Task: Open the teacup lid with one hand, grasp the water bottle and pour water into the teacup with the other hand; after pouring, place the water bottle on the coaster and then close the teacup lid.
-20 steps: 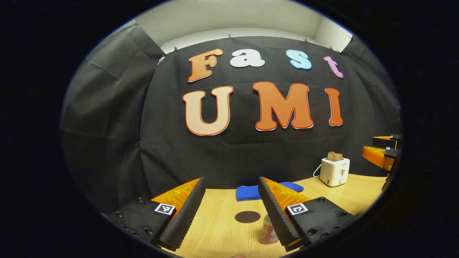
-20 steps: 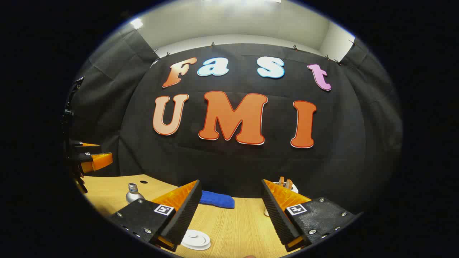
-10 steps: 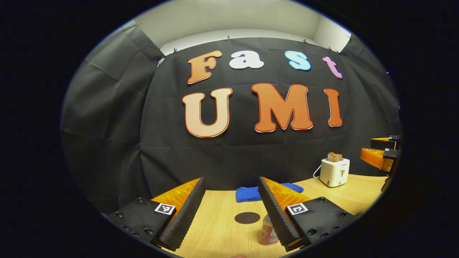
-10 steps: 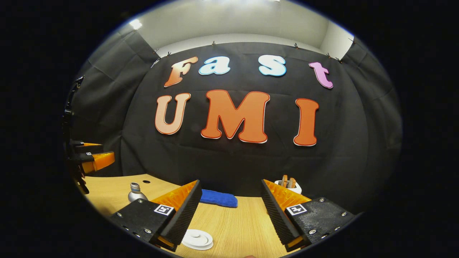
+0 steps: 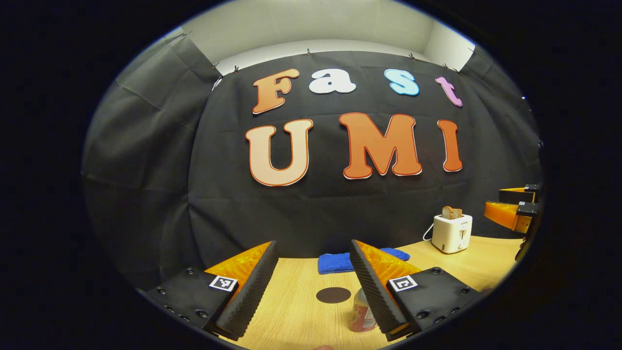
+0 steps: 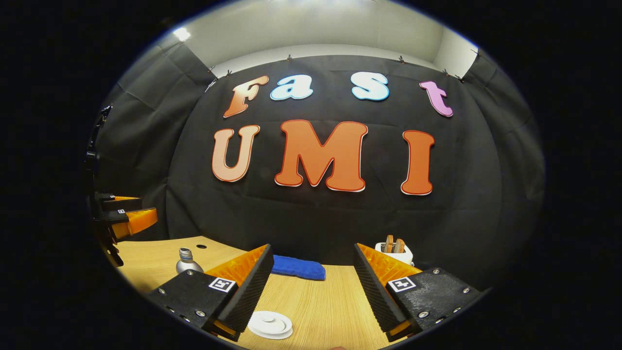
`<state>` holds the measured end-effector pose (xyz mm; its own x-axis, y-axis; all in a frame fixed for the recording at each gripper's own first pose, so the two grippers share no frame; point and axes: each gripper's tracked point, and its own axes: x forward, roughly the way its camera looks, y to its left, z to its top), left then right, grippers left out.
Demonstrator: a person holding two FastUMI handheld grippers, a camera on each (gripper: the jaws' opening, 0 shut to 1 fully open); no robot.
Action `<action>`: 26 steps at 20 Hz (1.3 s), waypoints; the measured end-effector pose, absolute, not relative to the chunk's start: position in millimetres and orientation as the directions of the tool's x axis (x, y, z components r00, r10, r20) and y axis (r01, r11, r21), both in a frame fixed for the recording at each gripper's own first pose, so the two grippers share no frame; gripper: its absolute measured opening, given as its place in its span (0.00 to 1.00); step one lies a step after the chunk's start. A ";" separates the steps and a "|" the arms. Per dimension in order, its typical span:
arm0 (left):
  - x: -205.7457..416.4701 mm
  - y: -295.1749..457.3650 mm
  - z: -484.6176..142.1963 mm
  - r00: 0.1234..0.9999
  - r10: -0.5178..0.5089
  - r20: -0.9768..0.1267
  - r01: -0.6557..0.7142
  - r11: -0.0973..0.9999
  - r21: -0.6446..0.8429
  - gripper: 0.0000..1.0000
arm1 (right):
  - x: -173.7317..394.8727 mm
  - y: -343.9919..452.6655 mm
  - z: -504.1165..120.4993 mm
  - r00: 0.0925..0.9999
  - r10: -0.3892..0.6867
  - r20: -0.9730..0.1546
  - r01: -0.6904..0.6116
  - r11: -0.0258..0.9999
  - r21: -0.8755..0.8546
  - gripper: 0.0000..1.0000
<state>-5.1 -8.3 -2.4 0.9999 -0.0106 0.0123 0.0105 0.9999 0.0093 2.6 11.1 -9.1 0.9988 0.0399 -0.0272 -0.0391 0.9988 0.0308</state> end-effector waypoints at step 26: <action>-6.9 -44.9 -63.2 0.991 -0.087 -0.105 0.090 0.996 0.024 1.00 | 1.8 103.0 -185.8 0.851 0.323 -0.415 -0.281 0.946 0.161 0.75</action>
<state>-6.9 -44.9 -63.2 0.9906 -0.0875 -0.1048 0.0904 0.9956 0.0236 1.8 103.0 -185.8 0.8506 0.3229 -0.4150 -0.2807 0.9462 0.1609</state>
